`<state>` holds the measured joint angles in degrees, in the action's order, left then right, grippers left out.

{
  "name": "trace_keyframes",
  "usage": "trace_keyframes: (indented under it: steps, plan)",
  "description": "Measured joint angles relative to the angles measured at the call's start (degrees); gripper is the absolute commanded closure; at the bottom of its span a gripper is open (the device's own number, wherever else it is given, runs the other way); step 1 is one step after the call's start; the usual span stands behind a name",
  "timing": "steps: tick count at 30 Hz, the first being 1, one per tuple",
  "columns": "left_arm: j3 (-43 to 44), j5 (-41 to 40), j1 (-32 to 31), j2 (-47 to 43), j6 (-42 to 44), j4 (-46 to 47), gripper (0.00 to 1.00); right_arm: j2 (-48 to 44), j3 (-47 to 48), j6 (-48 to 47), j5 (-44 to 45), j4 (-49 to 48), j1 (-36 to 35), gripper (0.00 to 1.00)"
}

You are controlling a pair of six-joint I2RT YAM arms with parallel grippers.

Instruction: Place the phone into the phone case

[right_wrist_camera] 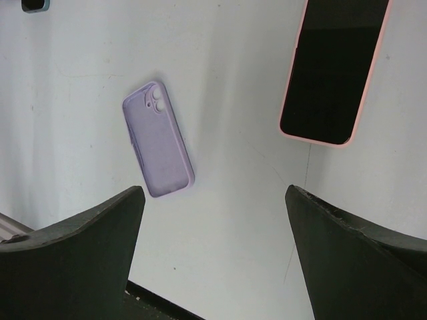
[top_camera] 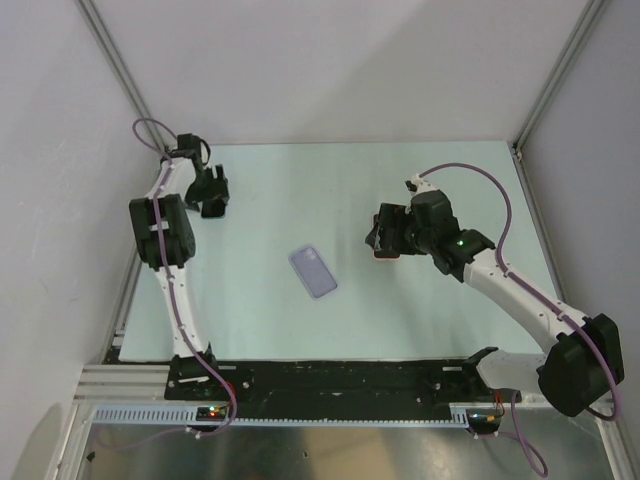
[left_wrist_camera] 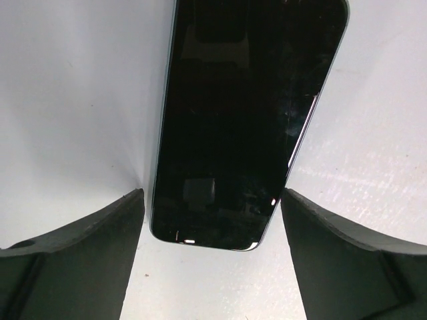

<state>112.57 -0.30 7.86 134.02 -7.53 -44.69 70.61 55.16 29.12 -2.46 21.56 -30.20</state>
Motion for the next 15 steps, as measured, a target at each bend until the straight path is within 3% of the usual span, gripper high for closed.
trace_keyframes:
  steps: [11,15]
  plan:
    - [5.73,-5.05,-1.49,3.04,0.0,-5.27,0.19,0.07,0.0,0.0,-0.04,-0.44,0.0,0.08]
    - [6.14,-6.03,-1.84,3.3,0.0,-6.05,0.26,0.07,0.0,0.0,-0.07,-0.44,0.0,0.07]
